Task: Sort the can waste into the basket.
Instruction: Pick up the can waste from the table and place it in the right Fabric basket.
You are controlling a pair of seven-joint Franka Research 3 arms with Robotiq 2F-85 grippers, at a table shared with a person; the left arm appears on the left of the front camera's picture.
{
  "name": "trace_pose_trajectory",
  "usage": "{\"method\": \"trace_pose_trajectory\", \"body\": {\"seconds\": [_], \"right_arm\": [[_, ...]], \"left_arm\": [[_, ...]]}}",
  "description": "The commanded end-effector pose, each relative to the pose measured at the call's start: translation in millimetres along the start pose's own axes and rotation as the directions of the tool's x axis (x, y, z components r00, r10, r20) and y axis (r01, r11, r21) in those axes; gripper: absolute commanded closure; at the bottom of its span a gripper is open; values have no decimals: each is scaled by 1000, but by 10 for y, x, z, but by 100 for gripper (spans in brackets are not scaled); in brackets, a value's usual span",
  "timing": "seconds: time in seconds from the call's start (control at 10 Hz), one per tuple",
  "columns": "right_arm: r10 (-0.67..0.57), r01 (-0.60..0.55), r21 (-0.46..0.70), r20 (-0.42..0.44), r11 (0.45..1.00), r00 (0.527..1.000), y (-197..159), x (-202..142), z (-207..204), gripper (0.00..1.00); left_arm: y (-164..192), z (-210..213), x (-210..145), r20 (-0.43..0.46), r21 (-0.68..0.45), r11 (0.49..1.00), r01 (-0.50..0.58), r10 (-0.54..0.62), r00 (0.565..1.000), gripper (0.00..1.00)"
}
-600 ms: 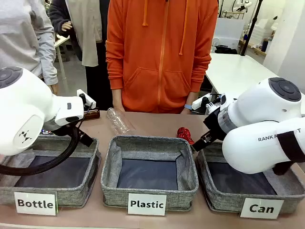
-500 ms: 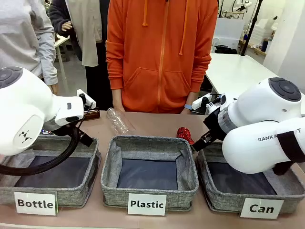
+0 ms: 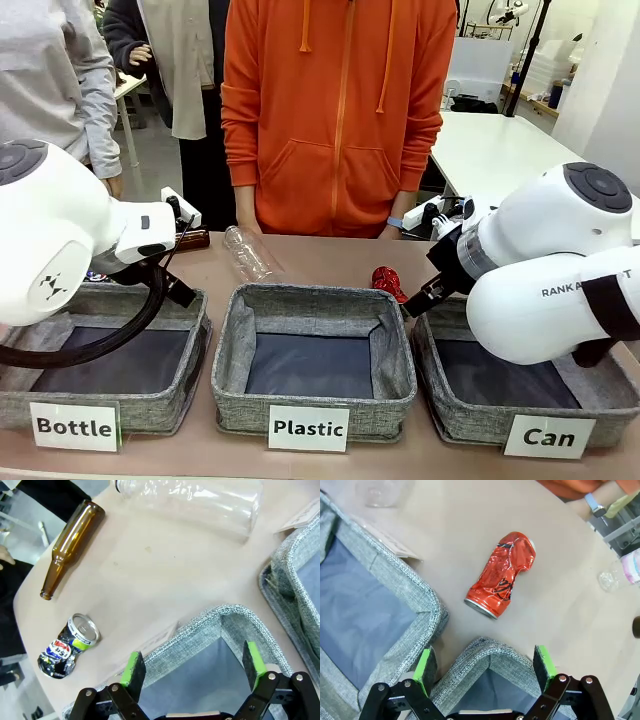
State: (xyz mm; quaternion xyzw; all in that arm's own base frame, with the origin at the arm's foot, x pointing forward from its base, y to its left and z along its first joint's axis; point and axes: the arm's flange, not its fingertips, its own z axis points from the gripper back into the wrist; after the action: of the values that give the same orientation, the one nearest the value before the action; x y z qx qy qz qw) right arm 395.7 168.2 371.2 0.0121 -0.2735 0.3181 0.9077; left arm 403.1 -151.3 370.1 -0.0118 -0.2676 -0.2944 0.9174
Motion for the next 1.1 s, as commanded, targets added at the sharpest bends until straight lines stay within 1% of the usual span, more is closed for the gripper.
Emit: {"method": "trace_pose_trajectory", "body": {"seconds": [0.0,1.0], "right_arm": [[-1,1,0,0,1000,1000,0,0,1,0],[-1,1,0,0,1000,1000,0,0,1,0]], "left_arm": [[0,2,1,0,0,1000,0,0,1000,0],[0,2,1,0,0,1000,0,0,1000,0]]}}
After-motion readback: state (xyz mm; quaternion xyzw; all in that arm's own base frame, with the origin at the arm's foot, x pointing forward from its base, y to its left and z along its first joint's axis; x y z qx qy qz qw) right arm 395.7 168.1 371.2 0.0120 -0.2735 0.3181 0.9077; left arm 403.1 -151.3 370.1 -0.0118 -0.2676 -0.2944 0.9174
